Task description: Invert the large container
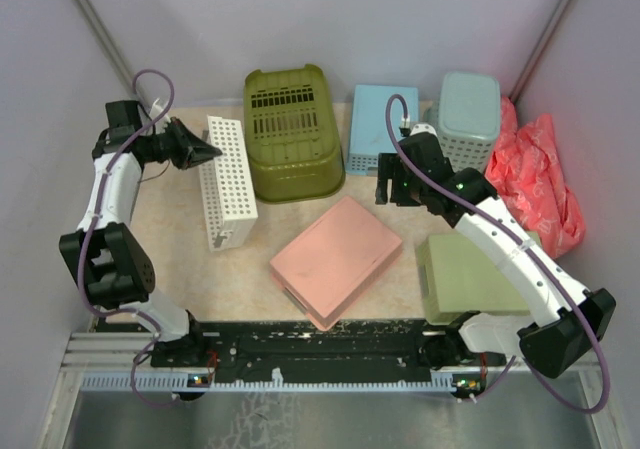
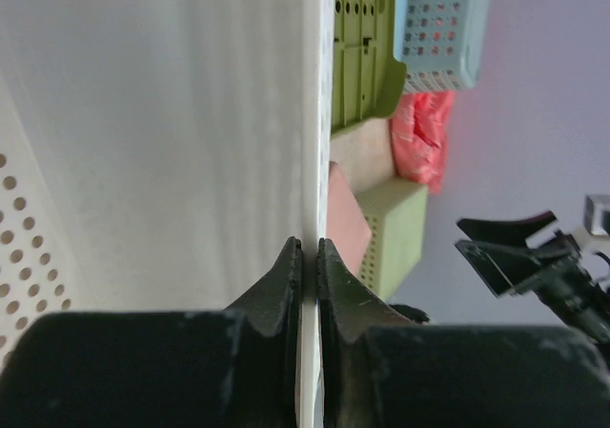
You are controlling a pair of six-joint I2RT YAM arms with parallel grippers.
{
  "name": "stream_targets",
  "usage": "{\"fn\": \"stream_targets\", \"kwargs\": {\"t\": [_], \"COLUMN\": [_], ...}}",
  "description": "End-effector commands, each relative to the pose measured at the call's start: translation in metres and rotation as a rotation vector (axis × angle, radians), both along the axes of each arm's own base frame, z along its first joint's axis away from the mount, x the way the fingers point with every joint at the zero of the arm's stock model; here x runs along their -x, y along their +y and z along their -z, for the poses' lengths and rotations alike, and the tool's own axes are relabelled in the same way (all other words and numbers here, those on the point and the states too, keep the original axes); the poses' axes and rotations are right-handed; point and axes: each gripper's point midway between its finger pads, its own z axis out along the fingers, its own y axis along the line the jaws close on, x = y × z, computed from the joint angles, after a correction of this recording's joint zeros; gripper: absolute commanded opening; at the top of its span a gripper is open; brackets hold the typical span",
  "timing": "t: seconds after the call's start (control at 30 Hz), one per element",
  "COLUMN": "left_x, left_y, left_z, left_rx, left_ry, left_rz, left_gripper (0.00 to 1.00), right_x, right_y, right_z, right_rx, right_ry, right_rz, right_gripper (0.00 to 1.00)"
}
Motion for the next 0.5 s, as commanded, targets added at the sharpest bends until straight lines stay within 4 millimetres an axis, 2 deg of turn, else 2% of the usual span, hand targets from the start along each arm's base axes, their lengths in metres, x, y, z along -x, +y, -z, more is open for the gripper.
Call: {"fn": "stream_targets", "kwargs": {"t": [0.0,0.1,0.27,0.33,0.43,0.47], "left_x": [0.021,0.034,0.035,0.036,0.036,0.037], "left_y": [-0.014,-0.011,-0.003,0.004,0.019,0.022], "left_z": [-0.026,-0.017,0.016,0.034,0.064,0.069], "left_rx": [0.262,0.397,0.417,0.373,0.194,0.159], "left_ry": [-0.060,-0.016,0.043,0.125,0.214,0.231], "left_rz": [0.141,0.190,0.156,0.106,0.048,0.029], "left_gripper": [0.00,0.00,0.00,0.02,0.13,0.18], "right_x": [-0.016,-0.019,-0.022,-0.022,-0.022,-0.022], "right_y": [0.005,0.009,0.014,0.014,0.014,0.014], "right_z": [-0.028,-0.028,-0.027,-0.028,-0.028,-0.028], "right_rx": [-0.029,-0.038,-0.044,-0.046,-0.044,-0.044], "right_ry": [-0.084,-0.082,-0.078,-0.077,-0.077,-0.076], "right_rz": [0.003,-0.005,-0.014,-0.016,-0.017,-0.016], "right_gripper": [0.72,0.72,0.72,0.72,0.72,0.72]}}
